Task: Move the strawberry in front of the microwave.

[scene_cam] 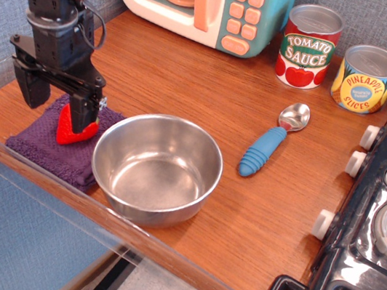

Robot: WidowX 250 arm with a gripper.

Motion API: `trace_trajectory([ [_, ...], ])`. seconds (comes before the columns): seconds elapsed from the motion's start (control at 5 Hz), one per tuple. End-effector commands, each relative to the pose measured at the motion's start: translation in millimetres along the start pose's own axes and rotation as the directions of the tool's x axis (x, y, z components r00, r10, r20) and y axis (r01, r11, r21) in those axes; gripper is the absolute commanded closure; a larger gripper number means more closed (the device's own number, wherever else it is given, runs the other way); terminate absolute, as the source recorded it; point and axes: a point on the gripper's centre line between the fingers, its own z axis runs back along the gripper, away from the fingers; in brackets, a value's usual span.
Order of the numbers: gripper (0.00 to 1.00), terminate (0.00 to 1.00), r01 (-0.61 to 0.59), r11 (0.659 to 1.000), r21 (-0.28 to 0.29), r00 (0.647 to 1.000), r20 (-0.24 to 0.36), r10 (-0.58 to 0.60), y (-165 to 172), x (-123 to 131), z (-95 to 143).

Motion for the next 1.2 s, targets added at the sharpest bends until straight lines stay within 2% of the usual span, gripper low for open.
trace_trajectory([
  [0.0, 0.00, 0.00, -0.026, 0.998, 0.053, 0.999, 0.029, 0.025, -3, 6, -5],
  [0.2, 0.00, 0.00, -0.062, 0.995, 0.073, 0.998, 0.003, 0.062, -2, 8, -16],
  [0.4, 0.00, 0.00, -0.090, 0.994, 0.069, 0.996, -0.011, 0.091, 0, 8, -20],
  [0.6, 1.00, 0.00, -0.092, 0.994, 0.065, 0.996, 0.001, 0.093, 0, 8, -15],
  [1.0, 1.00, 0.00, -0.099, 0.995, -0.006, 0.992, 0.075, 0.099, 1, 17, 19],
])
